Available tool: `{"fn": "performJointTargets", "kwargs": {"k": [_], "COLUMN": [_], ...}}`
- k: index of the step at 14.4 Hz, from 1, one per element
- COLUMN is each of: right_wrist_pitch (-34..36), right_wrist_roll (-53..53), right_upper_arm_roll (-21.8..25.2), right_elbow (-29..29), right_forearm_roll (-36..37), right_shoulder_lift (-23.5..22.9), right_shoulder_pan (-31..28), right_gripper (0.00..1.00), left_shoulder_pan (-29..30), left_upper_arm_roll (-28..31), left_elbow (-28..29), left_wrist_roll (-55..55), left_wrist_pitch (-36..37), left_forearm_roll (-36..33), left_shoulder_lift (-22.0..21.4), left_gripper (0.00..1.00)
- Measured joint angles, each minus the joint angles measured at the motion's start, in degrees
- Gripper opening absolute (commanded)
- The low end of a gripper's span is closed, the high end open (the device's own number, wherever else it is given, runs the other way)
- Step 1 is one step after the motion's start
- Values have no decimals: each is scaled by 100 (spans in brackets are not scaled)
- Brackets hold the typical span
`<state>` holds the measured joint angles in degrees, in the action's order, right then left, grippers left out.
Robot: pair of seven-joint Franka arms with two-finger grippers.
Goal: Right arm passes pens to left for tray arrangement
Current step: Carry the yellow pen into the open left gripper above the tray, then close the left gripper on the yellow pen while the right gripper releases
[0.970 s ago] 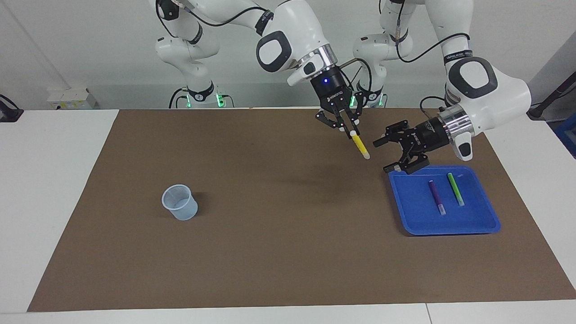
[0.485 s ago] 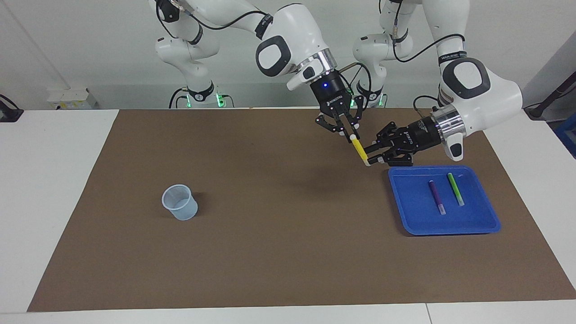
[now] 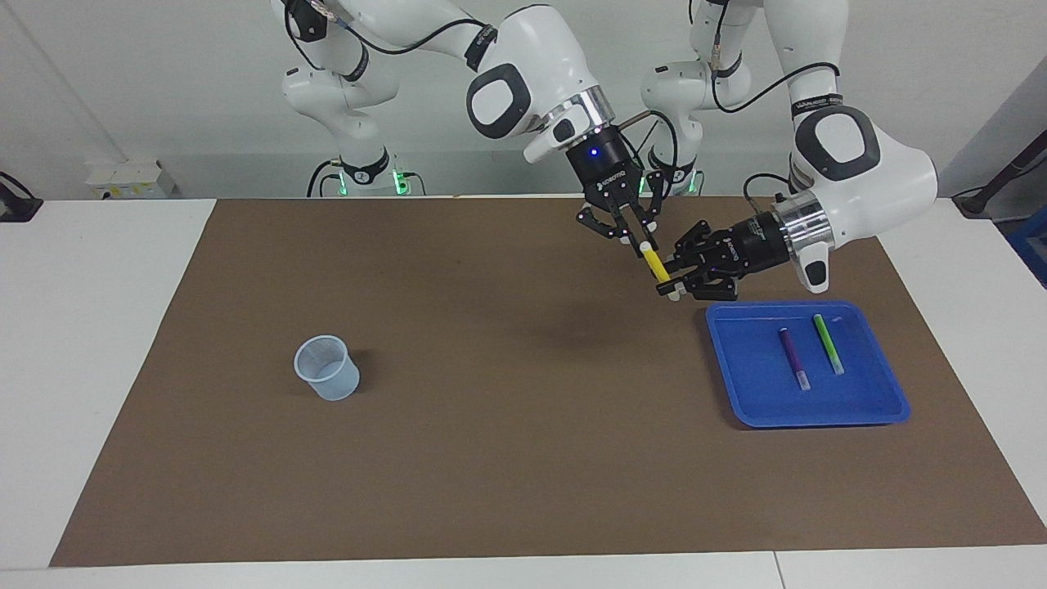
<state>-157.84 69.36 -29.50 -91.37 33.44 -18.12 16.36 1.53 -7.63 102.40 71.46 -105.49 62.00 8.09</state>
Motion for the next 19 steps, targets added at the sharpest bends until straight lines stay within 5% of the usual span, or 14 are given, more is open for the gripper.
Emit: {"fn": "performJointTargets", "kwargs": {"k": [5,10,12,16,19], "right_wrist_pitch": [0,0,0,0,-2], "right_wrist_roll": [1,1,1,1,1], "right_upper_arm_roll": [-5,-5,-4,-1,11], "right_elbow": [10,12,29,100,148], "right_forearm_roll": [0,0,0,0,0], "right_shoulder_lift": [0,-13,-28,-66,-92], "right_shoulder_pan": [18,18,18,18,14], "right_gripper": [0,0,0,0,0], "left_shoulder_pan": [-5,32,71,97,99], "left_upper_arm_roll": [6,32,47,46,45], "left_elbow": [1,1,1,1,7], "left_wrist_roll": [13,14,14,13,-21], "left_wrist_pitch": [-8,11,72,142,200], "left_forearm_roll": [1,2,2,3,16], "left_shoulder_lift": [0,0,-2,-10,-22], "left_gripper": [51,47,37,0,0]}}
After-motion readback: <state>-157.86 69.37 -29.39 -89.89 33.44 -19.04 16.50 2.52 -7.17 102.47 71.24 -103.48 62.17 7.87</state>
